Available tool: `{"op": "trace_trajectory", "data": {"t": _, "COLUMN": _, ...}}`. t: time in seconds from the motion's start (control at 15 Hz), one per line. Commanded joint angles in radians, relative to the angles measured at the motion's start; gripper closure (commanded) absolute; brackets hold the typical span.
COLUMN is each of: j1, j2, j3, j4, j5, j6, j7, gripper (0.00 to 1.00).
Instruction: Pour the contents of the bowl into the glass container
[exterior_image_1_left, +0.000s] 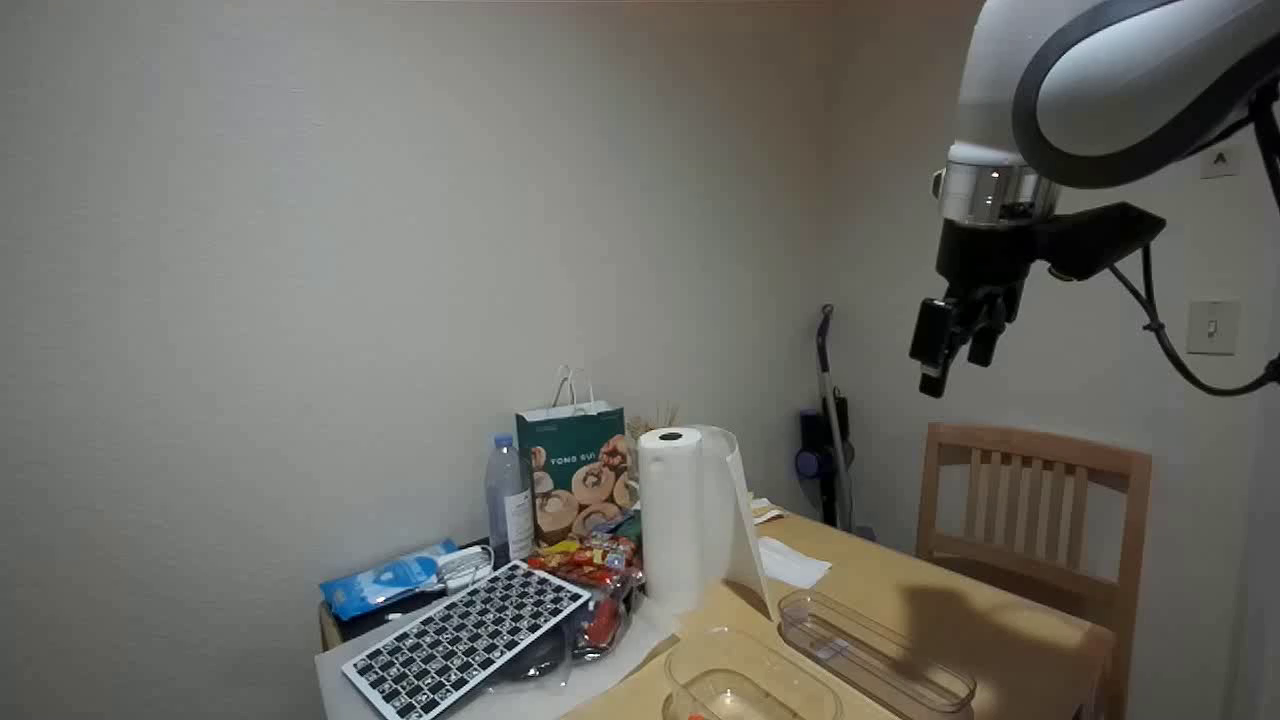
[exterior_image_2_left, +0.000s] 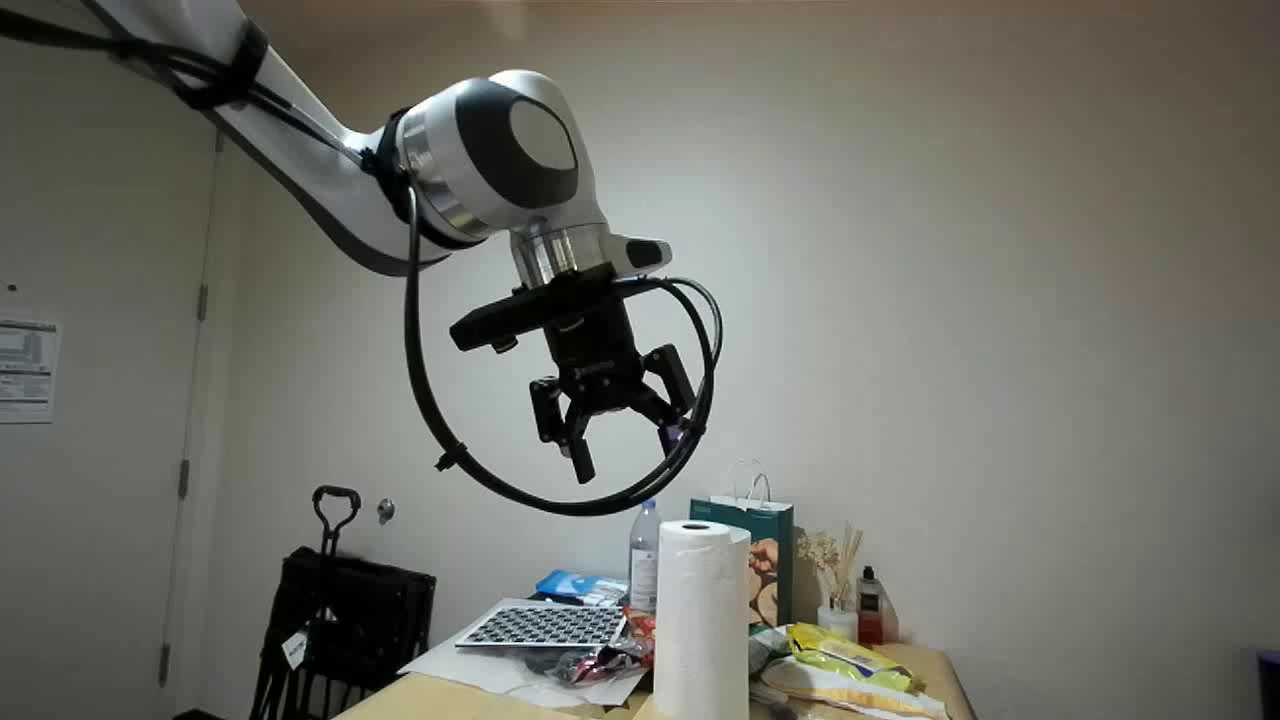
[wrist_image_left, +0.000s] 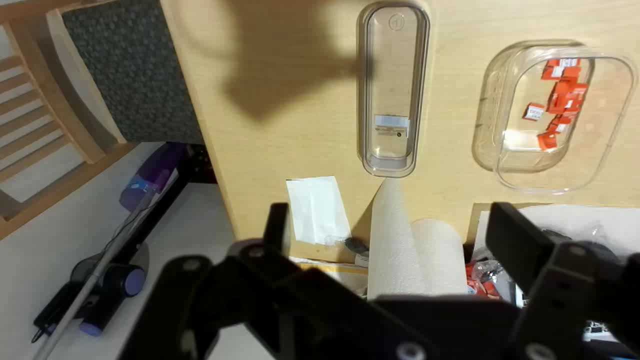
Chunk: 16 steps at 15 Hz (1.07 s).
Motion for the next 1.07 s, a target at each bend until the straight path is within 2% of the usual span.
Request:
{"op": "trace_trajectory", "data": {"t": 0.0, "j1": 0.002, "j2": 0.000, "j3": -0.002, "j4": 0.002, "j5": -0.001, "j6": -0.002, "j7": 0.001, "gripper": 0.00}}
{"op": "trace_trajectory", "data": {"t": 0.33, "j1": 0.016, "j2": 0.003, "j3": -0.018, "j4": -0.002, "j5": 0.019, "j6": 0.004, "j7": -0.019, "gripper": 0.00}}
{"op": "trace_trajectory", "data": {"t": 0.47, "j1": 0.070, "j2": 0.029, "j3": -0.076, "j4": -0.019, "j5": 0.078, "j6": 0.048, "j7": -0.115, "gripper": 0.00}}
{"op": "trace_trajectory", "data": {"t": 0.73, "j1": 0.190, "j2": 0.118, "j3": -0.189, "j4": -0.069, "j5": 0.238, "j6": 0.219, "j7": -0.303, "gripper": 0.00}}
{"op": "trace_trajectory", "data": {"t": 0.87, "j1": 0.261, "j2": 0.172, "j3": -0.231, "j4": -0.070, "j5": 0.320, "j6": 0.241, "j7": -0.417, "gripper": 0.00}}
{"op": "trace_trajectory", "data": {"t": 0.93, "j1": 0.187, "j2": 0.120, "j3": -0.173, "j4": -0.071, "j5": 0.265, "j6": 0.198, "j7": -0.321, "gripper": 0.00}}
{"op": "trace_trajectory", "data": {"t": 1.0, "j1": 0.213, "j2": 0.146, "j3": -0.189, "j4": -0.072, "j5": 0.293, "j6": 0.208, "j7": -0.359, "gripper": 0.00}}
